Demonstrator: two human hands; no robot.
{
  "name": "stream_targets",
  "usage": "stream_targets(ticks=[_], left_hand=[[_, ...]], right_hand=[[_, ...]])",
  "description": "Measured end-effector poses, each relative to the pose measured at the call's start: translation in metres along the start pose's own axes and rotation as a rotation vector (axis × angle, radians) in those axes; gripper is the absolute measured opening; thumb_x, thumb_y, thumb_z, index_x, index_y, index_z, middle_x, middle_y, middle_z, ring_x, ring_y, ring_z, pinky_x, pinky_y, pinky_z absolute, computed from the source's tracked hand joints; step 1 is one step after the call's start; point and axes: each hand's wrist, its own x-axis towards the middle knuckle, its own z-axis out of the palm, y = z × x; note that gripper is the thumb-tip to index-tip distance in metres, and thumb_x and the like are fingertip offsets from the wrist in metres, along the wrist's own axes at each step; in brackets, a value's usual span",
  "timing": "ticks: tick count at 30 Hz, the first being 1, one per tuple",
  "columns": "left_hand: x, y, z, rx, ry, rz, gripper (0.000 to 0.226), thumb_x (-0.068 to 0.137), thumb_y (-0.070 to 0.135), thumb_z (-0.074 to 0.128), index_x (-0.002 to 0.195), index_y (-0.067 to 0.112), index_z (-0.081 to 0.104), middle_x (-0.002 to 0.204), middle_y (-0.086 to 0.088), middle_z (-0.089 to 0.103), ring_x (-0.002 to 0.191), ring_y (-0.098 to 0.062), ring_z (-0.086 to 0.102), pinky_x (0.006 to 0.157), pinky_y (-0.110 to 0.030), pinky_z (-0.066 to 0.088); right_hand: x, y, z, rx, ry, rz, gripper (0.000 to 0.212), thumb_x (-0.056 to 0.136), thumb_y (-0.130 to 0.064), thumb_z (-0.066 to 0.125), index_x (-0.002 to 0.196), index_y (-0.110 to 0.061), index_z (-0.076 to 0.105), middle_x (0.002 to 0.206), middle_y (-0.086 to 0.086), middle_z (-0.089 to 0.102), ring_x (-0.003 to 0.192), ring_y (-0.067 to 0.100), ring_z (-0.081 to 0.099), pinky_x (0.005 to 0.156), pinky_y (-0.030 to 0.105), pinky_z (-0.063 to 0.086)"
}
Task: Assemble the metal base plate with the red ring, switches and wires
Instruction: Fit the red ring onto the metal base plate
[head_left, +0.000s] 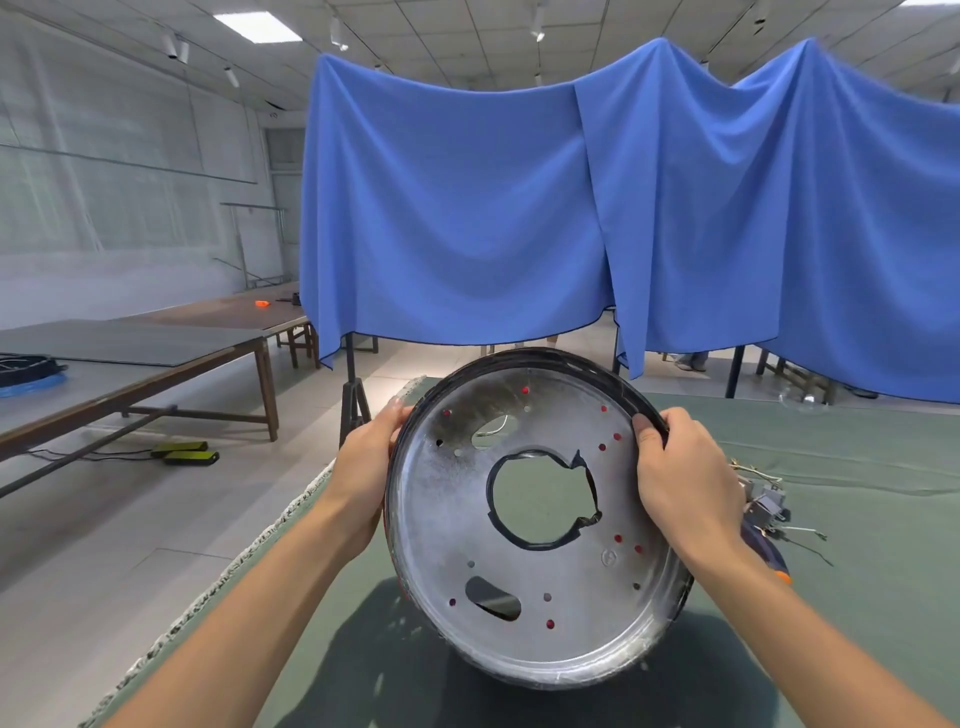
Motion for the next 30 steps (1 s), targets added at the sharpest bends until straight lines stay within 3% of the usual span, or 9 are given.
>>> stream_targets(ticks=[3, 6, 9, 14, 19, 23, 26, 30], left_hand=[[-0.003, 0.001, -0.003, -0.076, -0.160, -0.032, 0.055, 0.094, 0.057, 0.033, 0.100, 0.020, 0.073, 0.101, -0.010, 0.073, 0.093, -0.025, 0.070, 0.077, -0.034, 0.052], [-0.003, 0.002, -0.004, 0.028, -0.215, 0.076, 0.038, 0.086, 0.049, 0.054, 0.098, 0.018, 0.072, 0.095, -0.007, 0.073, 0.086, -0.023, 0.070, 0.070, -0.028, 0.054], [-0.001, 0.003, -0.005, 0.061, -0.198, 0.103, 0.032, 0.072, 0.026, 0.063, 0.101, 0.014, 0.069, 0.092, -0.007, 0.073, 0.084, -0.022, 0.070, 0.065, -0.023, 0.052], [0.001, 0.003, -0.005, 0.060, -0.160, 0.105, 0.018, 0.075, 0.013, 0.064, 0.090, 0.016, 0.074, 0.089, -0.010, 0.073, 0.078, -0.025, 0.070, 0.062, -0.023, 0.054], [0.002, 0.004, -0.005, 0.153, -0.110, 0.065, 0.034, 0.074, -0.009, 0.054, 0.077, 0.018, 0.075, 0.075, -0.008, 0.071, 0.065, -0.022, 0.067, 0.057, -0.027, 0.054], [0.007, 0.005, -0.002, 0.228, -0.039, 0.069, 0.024, 0.078, -0.007, 0.055, 0.079, 0.008, 0.073, 0.081, -0.017, 0.070, 0.068, -0.024, 0.064, 0.064, -0.031, 0.052], [0.007, 0.003, 0.002, 0.274, 0.008, 0.128, 0.020, 0.089, 0.003, 0.055, 0.084, 0.010, 0.073, 0.091, -0.019, 0.071, 0.073, -0.019, 0.063, 0.064, -0.022, 0.050], [0.006, 0.002, 0.003, 0.295, 0.038, 0.140, 0.024, 0.093, 0.006, 0.053, 0.081, 0.014, 0.073, 0.093, -0.020, 0.070, 0.081, -0.027, 0.063, 0.075, -0.035, 0.050]], right_hand=[[-0.003, -0.002, 0.001, -0.046, -0.013, -0.026, 0.027, 0.100, -0.037, 0.035, 0.099, -0.016, 0.051, 0.092, -0.002, 0.046, 0.084, 0.022, 0.040, 0.067, 0.035, 0.032], [-0.005, -0.001, 0.004, -0.058, -0.047, -0.025, 0.031, 0.101, -0.037, 0.035, 0.104, -0.013, 0.053, 0.099, 0.003, 0.048, 0.086, 0.022, 0.040, 0.069, 0.035, 0.034], [-0.005, -0.001, 0.004, -0.023, -0.075, -0.002, 0.030, 0.101, -0.039, 0.033, 0.102, -0.014, 0.051, 0.100, 0.006, 0.051, 0.081, 0.027, 0.047, 0.068, 0.037, 0.038], [-0.002, -0.002, 0.000, 0.032, -0.023, -0.030, 0.018, 0.100, -0.036, 0.038, 0.094, -0.020, 0.045, 0.094, 0.003, 0.051, 0.080, 0.029, 0.048, 0.067, 0.037, 0.036], [-0.001, -0.003, -0.002, 0.070, 0.015, -0.041, 0.013, 0.099, -0.033, 0.044, 0.093, -0.021, 0.044, 0.090, -0.001, 0.049, 0.078, 0.026, 0.046, 0.066, 0.035, 0.033], [0.000, -0.003, -0.004, 0.081, 0.033, -0.044, 0.015, 0.099, -0.033, 0.044, 0.092, -0.020, 0.043, 0.087, -0.002, 0.049, 0.075, 0.025, 0.045, 0.063, 0.034, 0.029], [-0.001, -0.004, -0.005, 0.097, 0.027, -0.034, 0.016, 0.099, -0.035, 0.043, 0.092, -0.020, 0.044, 0.087, -0.002, 0.051, 0.075, 0.025, 0.046, 0.063, 0.034, 0.030], [-0.002, -0.006, -0.007, 0.096, 0.030, -0.032, 0.016, 0.099, -0.035, 0.044, 0.091, -0.021, 0.043, 0.086, -0.003, 0.050, 0.075, 0.024, 0.045, 0.061, 0.033, 0.028]])
